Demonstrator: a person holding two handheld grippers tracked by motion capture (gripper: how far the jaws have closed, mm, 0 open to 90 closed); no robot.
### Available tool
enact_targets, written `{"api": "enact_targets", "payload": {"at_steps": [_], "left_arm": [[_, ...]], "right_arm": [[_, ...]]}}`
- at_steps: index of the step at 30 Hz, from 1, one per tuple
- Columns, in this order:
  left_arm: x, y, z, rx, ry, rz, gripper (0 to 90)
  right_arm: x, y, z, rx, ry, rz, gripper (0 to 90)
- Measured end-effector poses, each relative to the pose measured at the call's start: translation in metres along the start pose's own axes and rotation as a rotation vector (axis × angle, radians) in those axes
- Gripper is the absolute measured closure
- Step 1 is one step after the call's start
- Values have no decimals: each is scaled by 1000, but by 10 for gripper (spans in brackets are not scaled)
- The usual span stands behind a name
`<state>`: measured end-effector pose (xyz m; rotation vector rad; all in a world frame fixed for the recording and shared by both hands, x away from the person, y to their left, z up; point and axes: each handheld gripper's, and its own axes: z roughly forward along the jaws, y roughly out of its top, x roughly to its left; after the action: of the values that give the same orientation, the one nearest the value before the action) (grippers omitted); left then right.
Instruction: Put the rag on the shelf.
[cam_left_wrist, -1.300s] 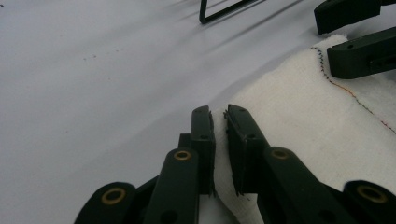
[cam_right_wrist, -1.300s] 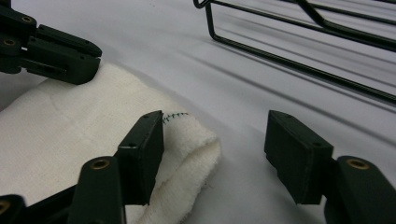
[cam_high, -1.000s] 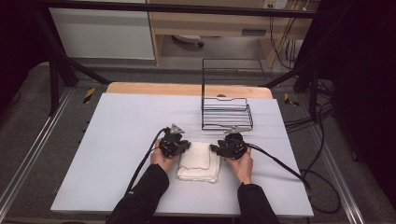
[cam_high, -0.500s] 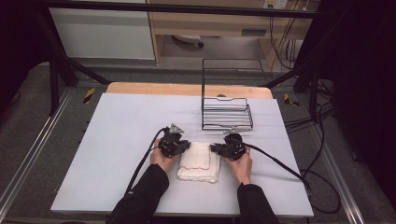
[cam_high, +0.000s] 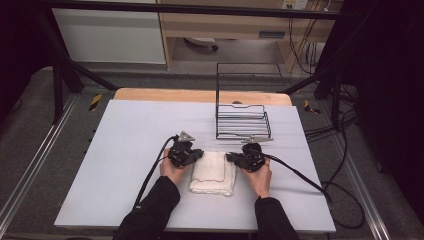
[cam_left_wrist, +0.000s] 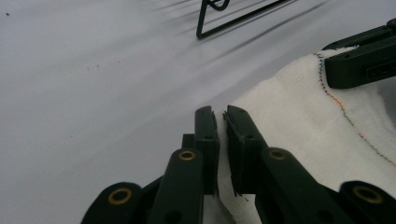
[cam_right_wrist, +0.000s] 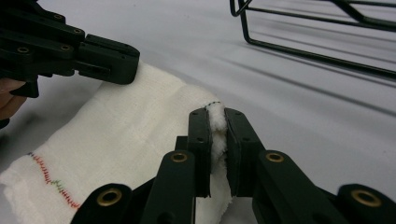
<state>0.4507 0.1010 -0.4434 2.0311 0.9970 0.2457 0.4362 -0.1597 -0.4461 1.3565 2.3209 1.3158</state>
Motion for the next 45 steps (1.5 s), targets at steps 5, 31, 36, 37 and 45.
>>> {"api": "enact_targets", "payload": {"at_steps": [5, 31, 36, 37, 45], "left_arm": [[-1, 1, -7, -35, -15, -10, 828], [-11, 1, -43, -195, -50, -6, 829], [-14, 2, -49, -224, -45, 1, 829], [-15, 2, -50, -229, -47, -1, 829], [-17, 5, -62, -285, -48, -2, 831]], "right_arm": [[3, 1, -8, -24, 8, -13, 818], [25, 9, -38, -133, 9, -90, 820], [29, 10, -44, -157, 7, -108, 820], [30, 11, -45, -162, 6, -113, 820], [39, 17, -55, -204, 4, -141, 821]]}}
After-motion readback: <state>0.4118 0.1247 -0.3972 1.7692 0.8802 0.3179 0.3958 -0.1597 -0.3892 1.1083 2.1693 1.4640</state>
